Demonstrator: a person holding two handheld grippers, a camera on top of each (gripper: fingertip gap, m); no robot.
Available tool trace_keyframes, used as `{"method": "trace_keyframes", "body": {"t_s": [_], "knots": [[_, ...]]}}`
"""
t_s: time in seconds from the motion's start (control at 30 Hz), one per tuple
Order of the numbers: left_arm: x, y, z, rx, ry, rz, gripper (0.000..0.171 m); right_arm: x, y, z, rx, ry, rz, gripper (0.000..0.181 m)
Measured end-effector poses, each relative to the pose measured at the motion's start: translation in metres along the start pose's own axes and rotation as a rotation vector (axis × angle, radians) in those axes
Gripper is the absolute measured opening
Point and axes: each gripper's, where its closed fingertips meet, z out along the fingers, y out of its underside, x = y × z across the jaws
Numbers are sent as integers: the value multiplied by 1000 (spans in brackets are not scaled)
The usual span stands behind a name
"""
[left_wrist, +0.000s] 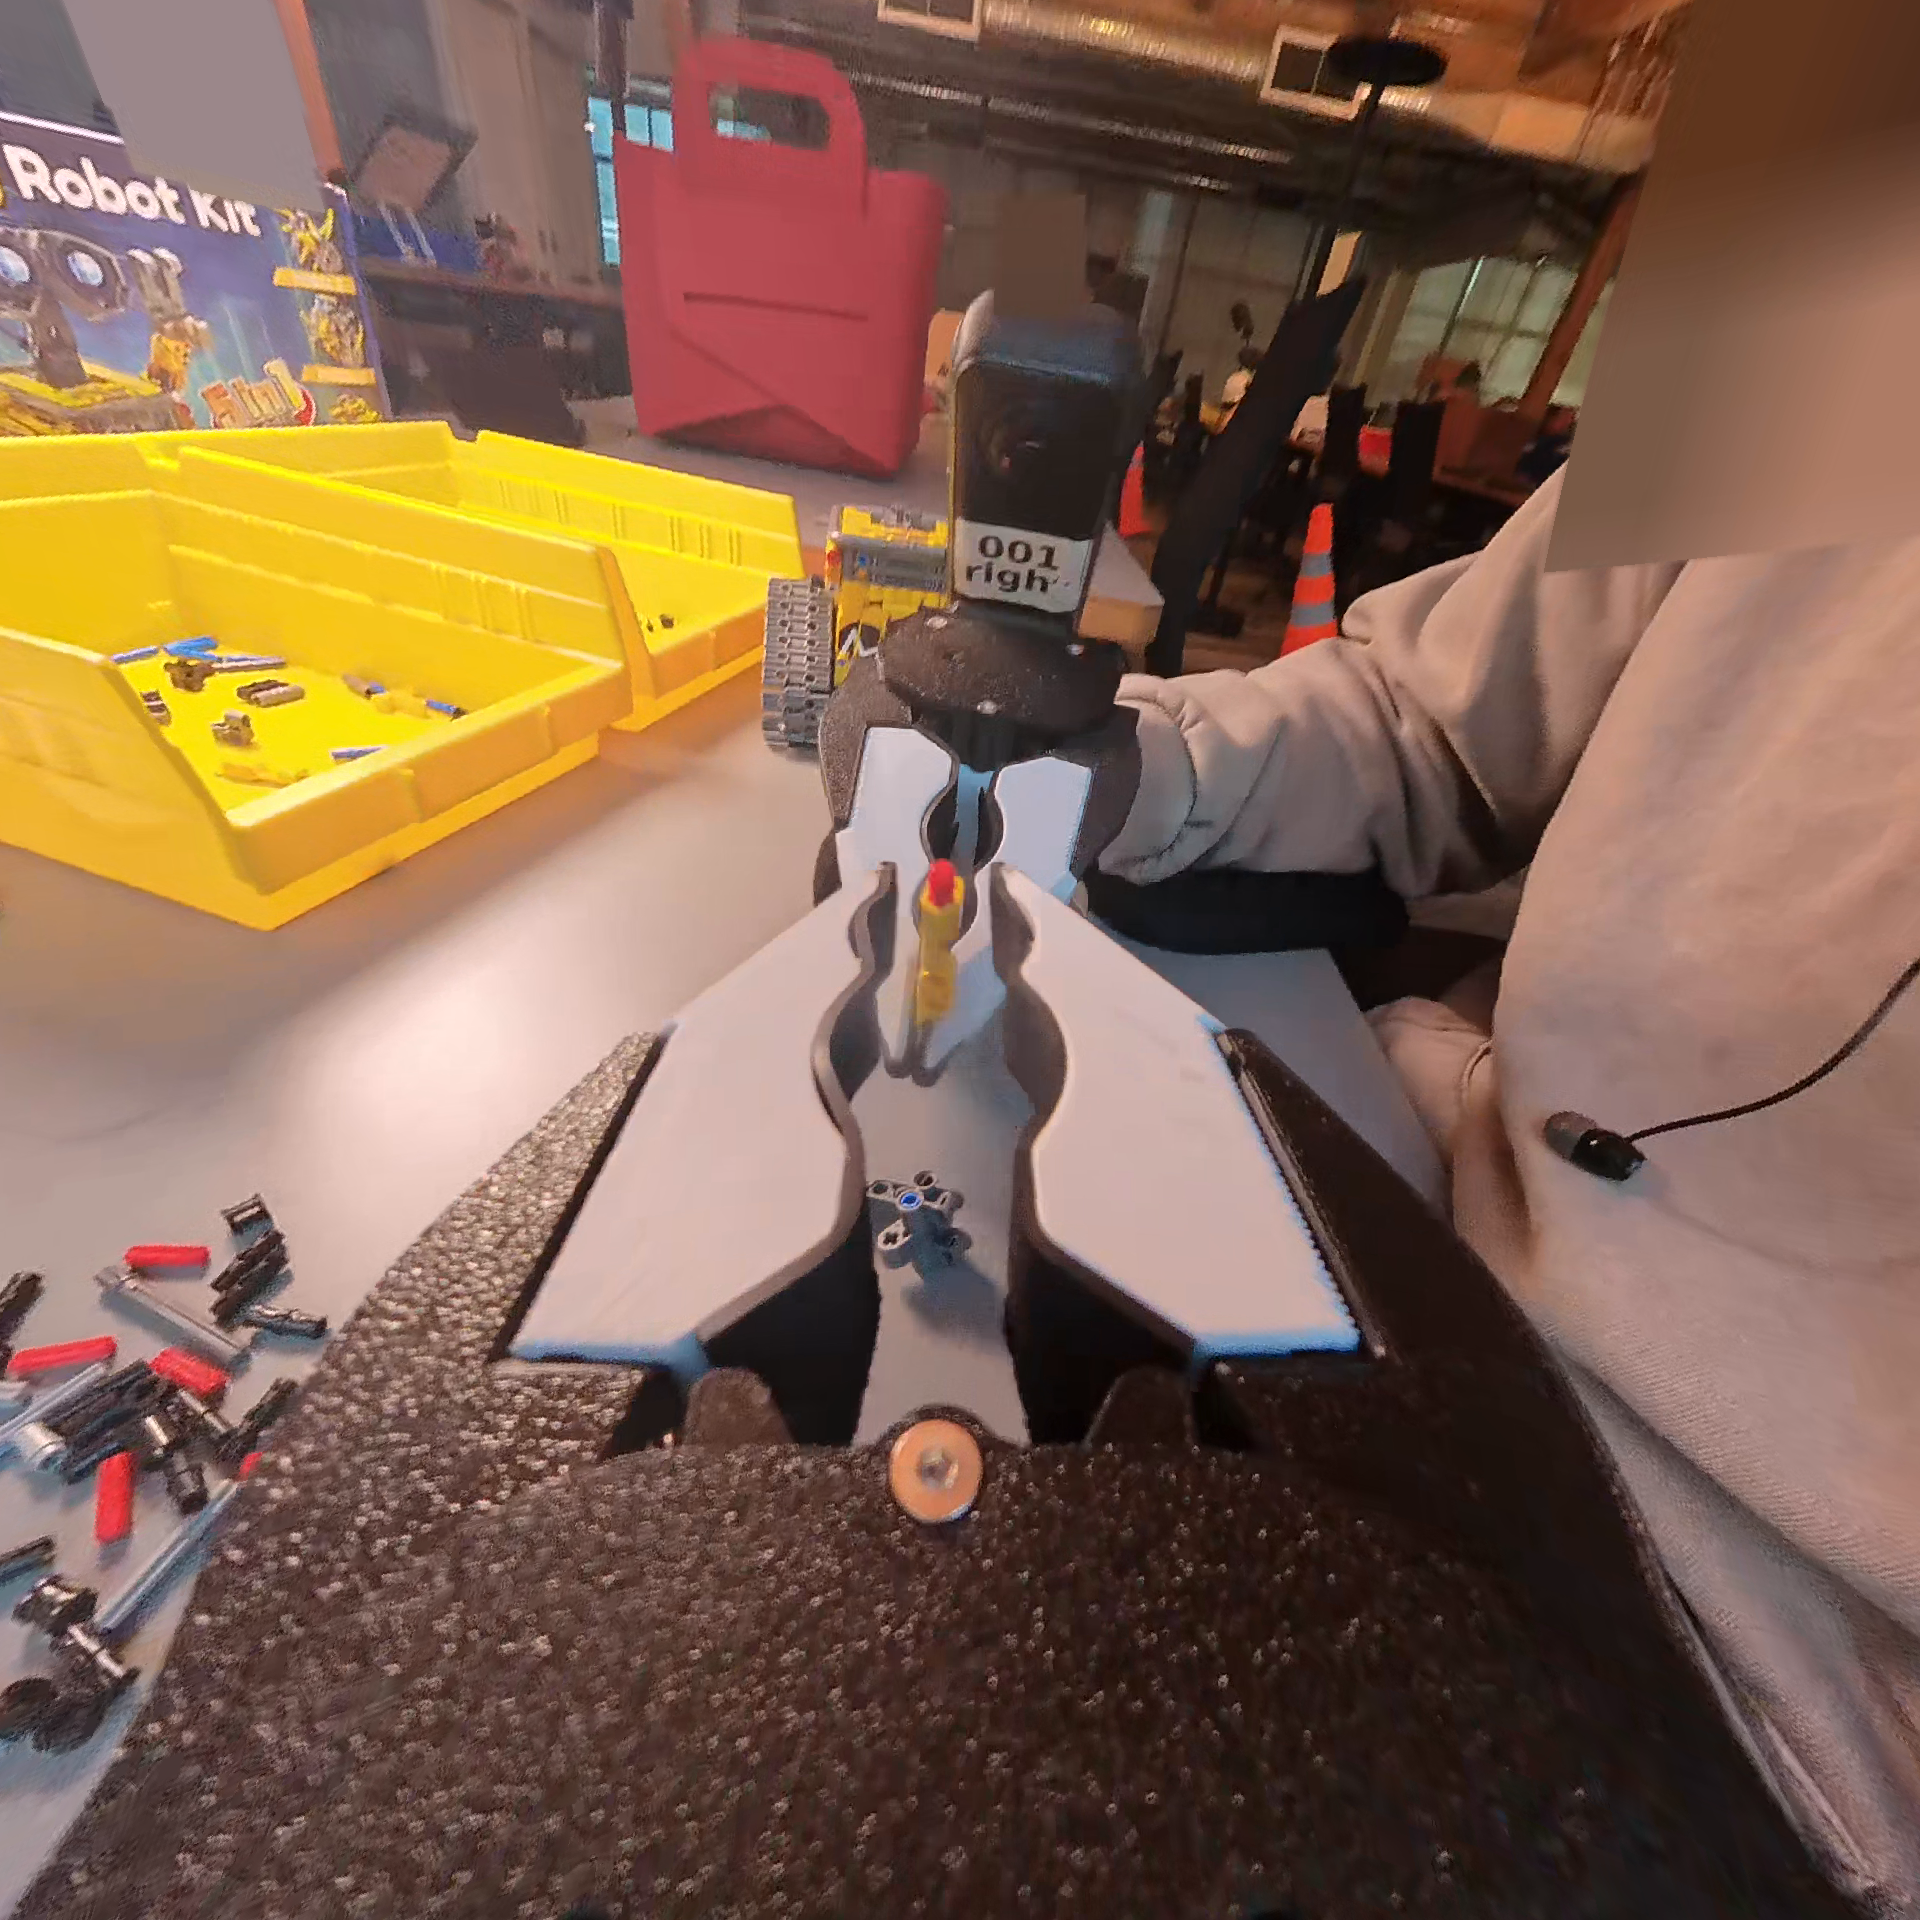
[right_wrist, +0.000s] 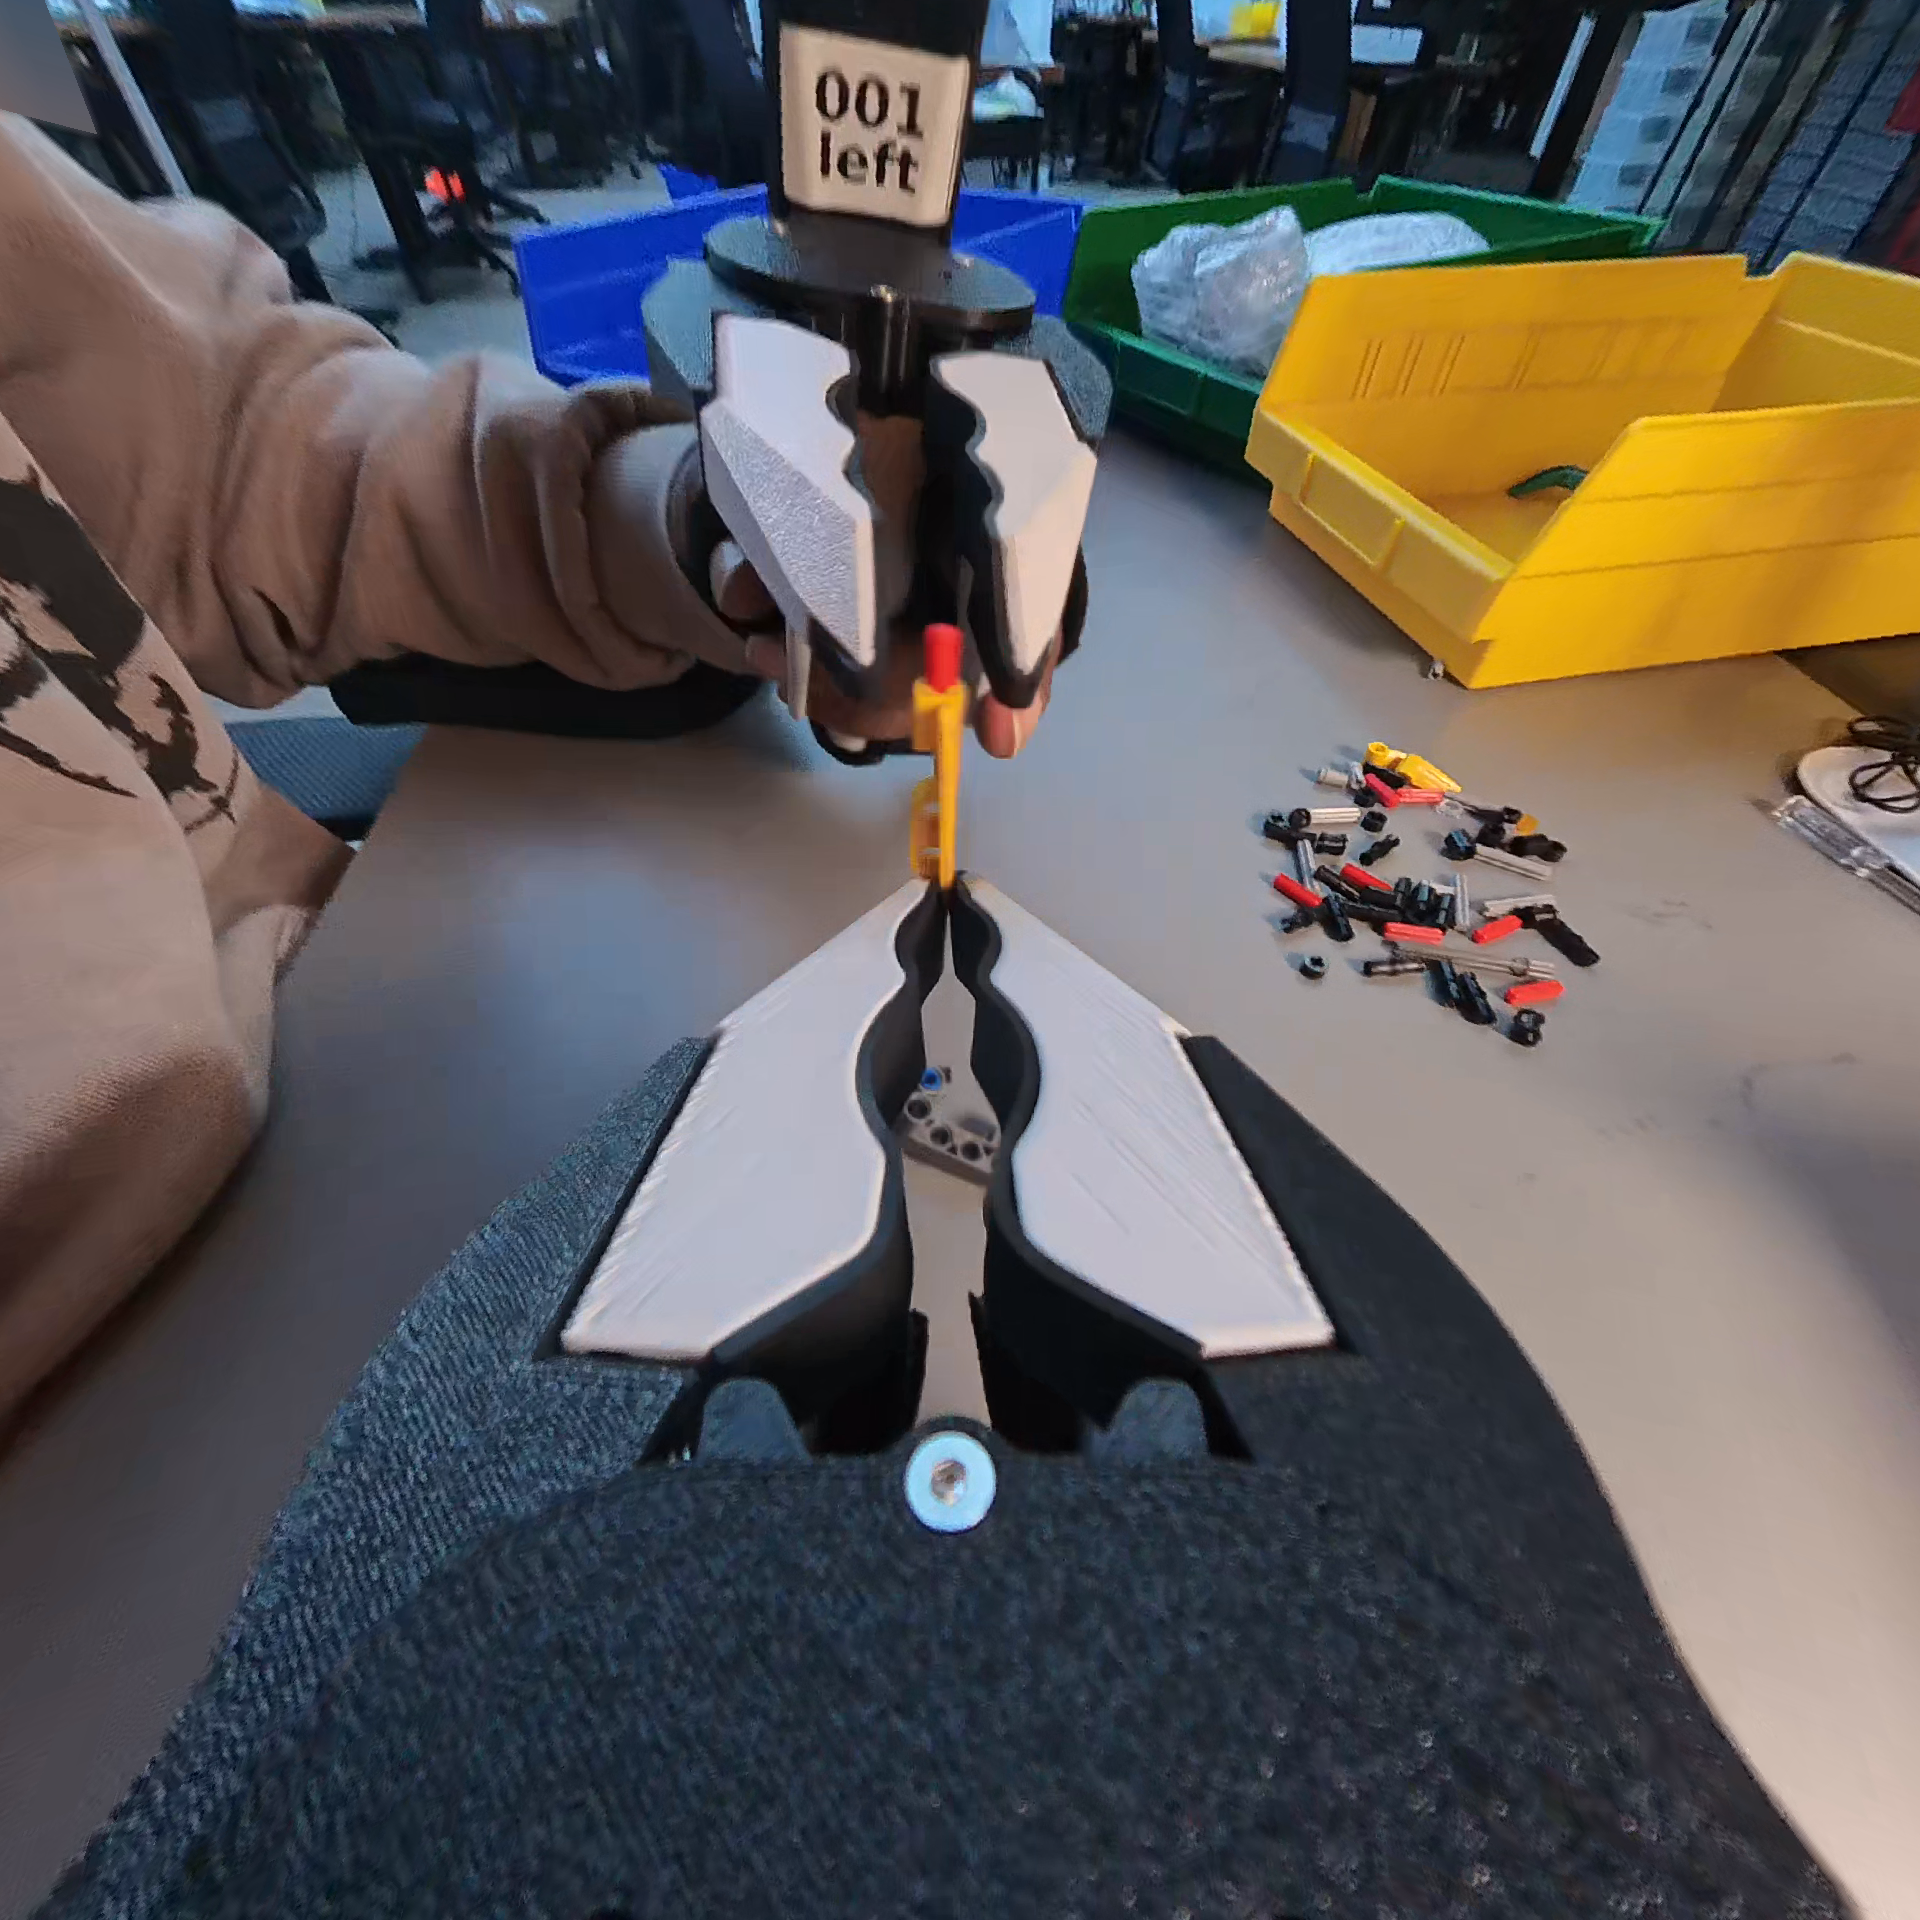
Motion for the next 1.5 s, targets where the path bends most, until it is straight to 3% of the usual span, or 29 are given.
{"method": "trace_keyframes", "body": {"t_s": [0.07,0.27,0.33,0.4,0.5,0.63,0.73,1.0,1.07,1.13,1.4,1.5], "knots": [[2,2,1,-13,16,-7,22,-6,-12,-3,69,-44,32,0],[14,6,6,-38,76,-15,7,-17,-21,-4,119,-98,38,0],[5,13,5,-96,30,-31,7,-10,-12,-4,60,-72,33,0],[-10,26,0,-190,-50,-17,7,-3,-3,-9,4,-46,-1,20],[-26,58,-7,-372,-144,54,7,7,-3,-19,9,-5,-15,26],[-15,68,2,-413,-94,70,7,-1,-9,-14,43,-37,-2,23],[-7,65,6,-400,-68,81,7,-4,-5,-8,26,-28,-23,5],[1,50,7,-293,-21,42,7,-8,-19,-11,121,-87,61,2],[5,41,8,-236,-2,18,15,-11,-22,-12,142,-111,79,2],[8,38,8,-216,22,-5,9,-13,-25,-11,164,-126,93,1],[25,-2,6,35,220,-303,7,-16,-65,-23,392,-205,272,0],[28,-12,7,71,240,-320,6,-16,-75,-27,459,-238,324,0]]}}
